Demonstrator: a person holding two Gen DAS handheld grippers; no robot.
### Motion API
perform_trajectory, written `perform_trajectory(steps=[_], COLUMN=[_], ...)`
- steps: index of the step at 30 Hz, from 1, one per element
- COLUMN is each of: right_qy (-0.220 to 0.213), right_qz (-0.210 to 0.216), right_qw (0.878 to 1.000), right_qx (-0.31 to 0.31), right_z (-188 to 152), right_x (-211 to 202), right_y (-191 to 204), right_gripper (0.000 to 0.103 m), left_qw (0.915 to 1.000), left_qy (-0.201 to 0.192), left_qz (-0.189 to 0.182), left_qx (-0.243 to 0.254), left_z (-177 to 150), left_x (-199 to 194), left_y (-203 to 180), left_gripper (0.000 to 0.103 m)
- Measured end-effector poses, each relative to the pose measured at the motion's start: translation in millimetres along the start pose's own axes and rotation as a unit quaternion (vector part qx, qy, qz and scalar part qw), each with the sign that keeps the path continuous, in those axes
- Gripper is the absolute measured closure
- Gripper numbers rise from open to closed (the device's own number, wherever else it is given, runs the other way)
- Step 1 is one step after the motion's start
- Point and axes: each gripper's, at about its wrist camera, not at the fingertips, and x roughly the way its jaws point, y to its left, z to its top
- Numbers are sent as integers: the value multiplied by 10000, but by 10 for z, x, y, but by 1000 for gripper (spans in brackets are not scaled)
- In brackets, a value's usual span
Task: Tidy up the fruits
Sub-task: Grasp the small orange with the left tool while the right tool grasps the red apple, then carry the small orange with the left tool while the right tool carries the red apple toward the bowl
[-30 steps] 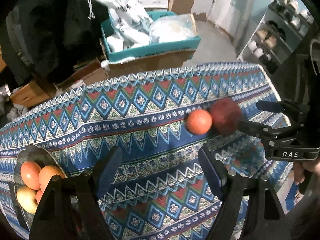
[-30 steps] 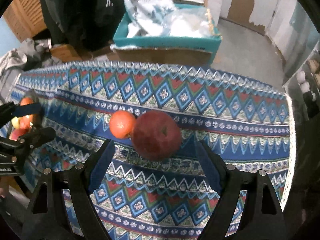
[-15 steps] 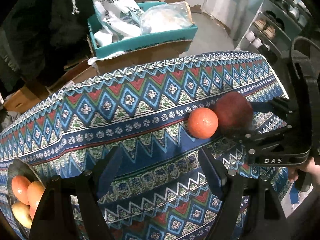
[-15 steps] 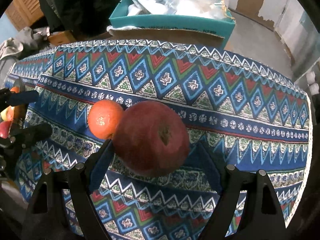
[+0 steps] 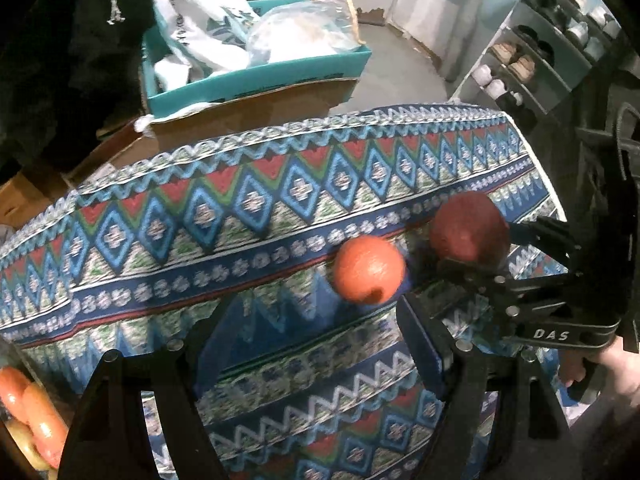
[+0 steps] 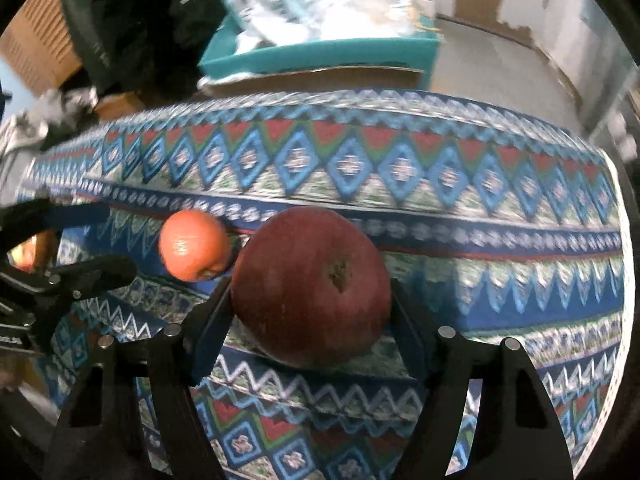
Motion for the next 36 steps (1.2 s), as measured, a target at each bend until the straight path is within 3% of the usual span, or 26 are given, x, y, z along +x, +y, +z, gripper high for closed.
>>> perform_trajectory(steps=[9,21,23,25,27,36], right_qy=[-187,-179,-169,-167,-168,-280], right_qz=[-131,-51,-77,-82,-90,-120], right_qw=[9984,9990,9991,9991,9992,9994], right_qx=[524,416,379,369,350,177], right_z=[-106,-112,-104,-99,-98,-50], right_x=[-254,-243,-226,-220,-221,-321], right_y=[-406,-312,-287,-282,-275,-162], right_gripper=[29,29,29,29,29,29], left_qw=[9996,9997,9998,9997,9996,9998], left_qy=[197,236,208,219,241,69], left_qz=[-46,2,17,65,5,100], left_qx=[213,-34,-6,76,112,171], left_z=[67,106,113,128,130,89], left_x=[238,485,482,485,482,311], left_y=[-252,-240,-238,-252,-266,-255], left_gripper=[23,23,29,47,56,57])
